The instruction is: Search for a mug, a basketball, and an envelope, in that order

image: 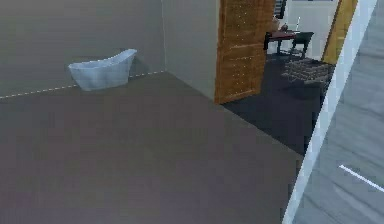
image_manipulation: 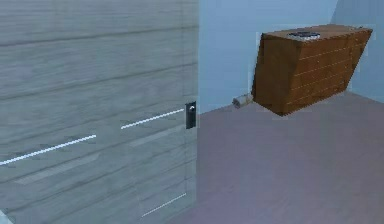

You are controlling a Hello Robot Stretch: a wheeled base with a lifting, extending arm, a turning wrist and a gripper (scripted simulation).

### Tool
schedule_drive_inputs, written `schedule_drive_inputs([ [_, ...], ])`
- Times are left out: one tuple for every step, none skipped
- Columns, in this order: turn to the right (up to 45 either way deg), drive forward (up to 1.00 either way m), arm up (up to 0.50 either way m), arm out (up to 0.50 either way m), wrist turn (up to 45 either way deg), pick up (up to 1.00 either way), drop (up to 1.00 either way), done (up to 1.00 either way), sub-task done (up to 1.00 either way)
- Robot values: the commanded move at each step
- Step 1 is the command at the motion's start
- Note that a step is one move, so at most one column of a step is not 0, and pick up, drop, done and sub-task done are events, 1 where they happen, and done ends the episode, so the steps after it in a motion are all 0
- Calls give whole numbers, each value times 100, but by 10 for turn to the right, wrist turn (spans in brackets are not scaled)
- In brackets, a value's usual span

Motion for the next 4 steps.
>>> schedule_drive_inputs([
  [0,60,0,0,0,0,0,0,0],
  [120,0,0,0,0,0,0,0,0],
  [0,55,0,0,0,0,0,0,0],
  [360,0,0,0,0,0,0,0,0],
])
